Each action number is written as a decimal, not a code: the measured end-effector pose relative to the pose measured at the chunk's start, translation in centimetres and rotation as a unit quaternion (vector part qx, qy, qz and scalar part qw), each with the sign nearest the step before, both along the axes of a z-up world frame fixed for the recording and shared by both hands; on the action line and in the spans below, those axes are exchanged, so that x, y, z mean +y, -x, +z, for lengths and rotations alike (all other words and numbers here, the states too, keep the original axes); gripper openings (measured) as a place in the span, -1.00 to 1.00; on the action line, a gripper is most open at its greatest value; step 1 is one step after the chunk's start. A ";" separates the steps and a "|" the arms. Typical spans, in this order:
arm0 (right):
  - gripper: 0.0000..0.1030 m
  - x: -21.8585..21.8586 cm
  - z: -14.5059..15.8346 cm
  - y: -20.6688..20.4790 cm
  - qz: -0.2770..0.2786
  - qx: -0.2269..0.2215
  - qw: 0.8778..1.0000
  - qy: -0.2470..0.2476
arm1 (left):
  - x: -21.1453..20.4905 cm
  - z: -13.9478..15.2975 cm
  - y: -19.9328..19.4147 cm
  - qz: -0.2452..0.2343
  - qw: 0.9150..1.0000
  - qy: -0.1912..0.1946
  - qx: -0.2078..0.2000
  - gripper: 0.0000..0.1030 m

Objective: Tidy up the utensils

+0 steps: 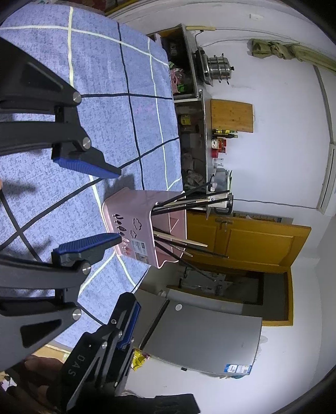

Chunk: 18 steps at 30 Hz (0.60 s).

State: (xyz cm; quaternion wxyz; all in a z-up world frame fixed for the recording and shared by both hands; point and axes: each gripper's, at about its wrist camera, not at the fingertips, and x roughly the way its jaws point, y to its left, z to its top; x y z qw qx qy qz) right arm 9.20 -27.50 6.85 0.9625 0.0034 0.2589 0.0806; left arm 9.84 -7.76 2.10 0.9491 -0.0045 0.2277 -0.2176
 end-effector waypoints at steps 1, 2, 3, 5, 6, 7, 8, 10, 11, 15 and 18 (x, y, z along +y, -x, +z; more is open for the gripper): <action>-0.65 0.0 0.0 0.0 0.000 0.000 1.000 0.000 | 0.0 0.0 0.1 -0.001 1.000 -0.002 -0.002 -0.06; -0.65 0.0 0.0 0.0 0.000 0.000 1.000 0.001 | -0.1 0.0 0.2 -0.004 1.000 -0.003 -0.003 -0.05; -0.65 0.0 0.0 0.0 0.000 0.000 1.000 0.001 | -0.2 0.0 0.2 -0.006 1.000 -0.005 -0.003 -0.04; -0.65 0.0 0.0 0.0 0.000 0.000 1.000 0.002 | -0.4 -0.1 0.3 -0.002 1.000 -0.012 -0.006 -0.04; -0.65 0.0 0.0 0.0 0.000 0.000 1.000 0.003 | -0.5 -0.1 0.4 0.000 1.000 -0.014 -0.008 -0.04; -0.65 0.0 -0.1 0.0 0.000 0.001 1.000 0.003 | -0.5 -0.2 0.4 -0.001 1.000 -0.014 -0.006 -0.04; -0.65 0.0 -0.1 0.0 0.000 0.001 1.000 0.003 | -0.5 -0.2 0.4 0.000 1.000 -0.012 -0.005 -0.03; -0.65 -0.1 -0.1 -0.1 -0.001 0.002 1.000 0.003 | -0.3 -0.2 0.3 0.001 1.000 -0.009 -0.003 -0.03; -0.65 -0.1 -0.1 -0.1 -0.001 0.002 1.000 0.004 | -0.3 -0.2 0.3 0.002 1.000 -0.009 -0.002 -0.03; -0.65 -0.1 -0.1 -0.1 -0.002 0.002 1.000 0.004 | -0.3 -0.2 0.2 0.002 1.000 -0.009 -0.002 -0.02; -0.65 -0.2 -0.1 -0.1 -0.002 0.002 1.000 0.004 | -0.3 -0.2 0.1 0.003 1.000 -0.006 0.001 -0.01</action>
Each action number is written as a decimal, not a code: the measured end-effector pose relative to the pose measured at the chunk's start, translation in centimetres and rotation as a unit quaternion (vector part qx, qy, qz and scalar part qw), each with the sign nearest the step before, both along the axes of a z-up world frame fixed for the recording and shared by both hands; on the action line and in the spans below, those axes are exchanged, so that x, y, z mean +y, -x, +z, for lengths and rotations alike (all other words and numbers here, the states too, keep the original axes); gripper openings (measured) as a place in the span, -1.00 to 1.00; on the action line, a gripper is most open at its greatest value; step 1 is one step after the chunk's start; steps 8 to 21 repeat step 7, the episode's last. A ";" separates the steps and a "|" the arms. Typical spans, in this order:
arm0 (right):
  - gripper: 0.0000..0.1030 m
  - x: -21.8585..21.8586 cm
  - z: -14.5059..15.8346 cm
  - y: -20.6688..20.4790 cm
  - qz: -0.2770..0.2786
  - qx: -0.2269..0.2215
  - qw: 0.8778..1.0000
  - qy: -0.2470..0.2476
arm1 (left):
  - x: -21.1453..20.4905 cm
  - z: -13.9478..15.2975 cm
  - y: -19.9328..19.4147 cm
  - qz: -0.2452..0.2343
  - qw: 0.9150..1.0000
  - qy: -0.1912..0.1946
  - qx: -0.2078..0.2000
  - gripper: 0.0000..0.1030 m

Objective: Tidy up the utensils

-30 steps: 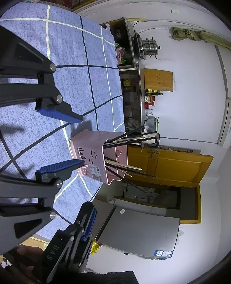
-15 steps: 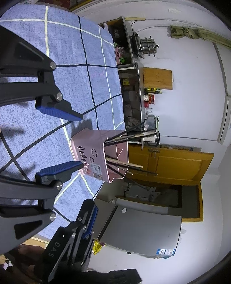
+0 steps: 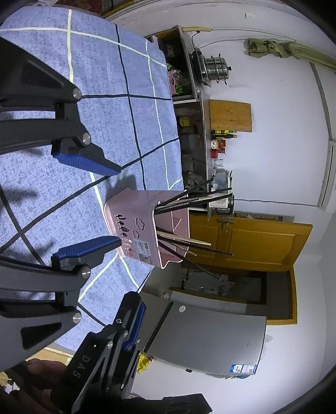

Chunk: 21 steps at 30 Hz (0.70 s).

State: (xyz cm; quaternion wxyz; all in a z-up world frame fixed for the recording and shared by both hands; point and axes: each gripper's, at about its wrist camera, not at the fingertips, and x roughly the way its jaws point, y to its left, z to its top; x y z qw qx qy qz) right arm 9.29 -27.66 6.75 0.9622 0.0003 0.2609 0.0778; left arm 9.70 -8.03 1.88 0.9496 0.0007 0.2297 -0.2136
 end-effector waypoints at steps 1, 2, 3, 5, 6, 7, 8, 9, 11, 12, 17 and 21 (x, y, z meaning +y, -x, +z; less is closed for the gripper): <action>-0.65 0.0 0.0 0.0 0.000 0.000 1.000 0.000 | 0.0 0.0 0.0 0.000 1.000 0.000 0.000 -0.01; -0.65 0.0 0.0 0.0 0.000 0.000 1.000 0.000 | 0.0 0.0 0.0 0.000 1.000 0.000 0.001 -0.01; -0.65 0.0 0.0 0.0 -0.001 0.000 1.000 0.000 | 0.1 -0.1 0.0 0.002 1.000 0.000 0.000 -0.01; -0.65 0.0 0.0 0.0 -0.001 0.000 1.000 0.000 | 0.1 -0.1 -0.1 0.002 1.000 0.004 0.003 -0.01; -0.65 0.0 0.0 0.0 -0.001 0.000 1.000 0.000 | 0.2 -0.2 -0.2 0.001 1.000 0.005 0.005 -0.01; -0.65 0.0 0.0 0.0 -0.001 0.000 1.000 0.000 | 0.3 -0.2 -0.2 0.001 1.000 0.008 0.006 -0.01; -0.65 0.0 0.0 0.0 -0.001 0.000 1.000 0.000 | 0.3 -0.2 -0.2 0.001 1.000 0.008 0.006 -0.01; -0.65 0.0 0.0 0.0 -0.001 0.000 1.000 0.000 | 0.3 -0.2 -0.2 0.001 1.000 0.008 0.006 -0.01; -0.65 0.0 0.0 0.0 -0.001 0.000 1.000 0.000 | 0.3 -0.2 -0.2 0.001 1.000 0.008 0.006 -0.01; -0.65 0.0 0.0 0.0 -0.001 0.000 1.000 0.000 | 0.3 -0.2 -0.2 0.001 1.000 0.008 0.006 -0.01; -0.65 0.0 0.0 0.0 -0.001 0.000 1.000 0.000 | 0.3 -0.2 -0.2 0.001 1.000 0.008 0.006 -0.01; -0.65 0.0 0.0 0.0 -0.001 0.000 1.000 0.000 | 0.3 -0.2 -0.2 0.001 1.000 0.008 0.006 -0.01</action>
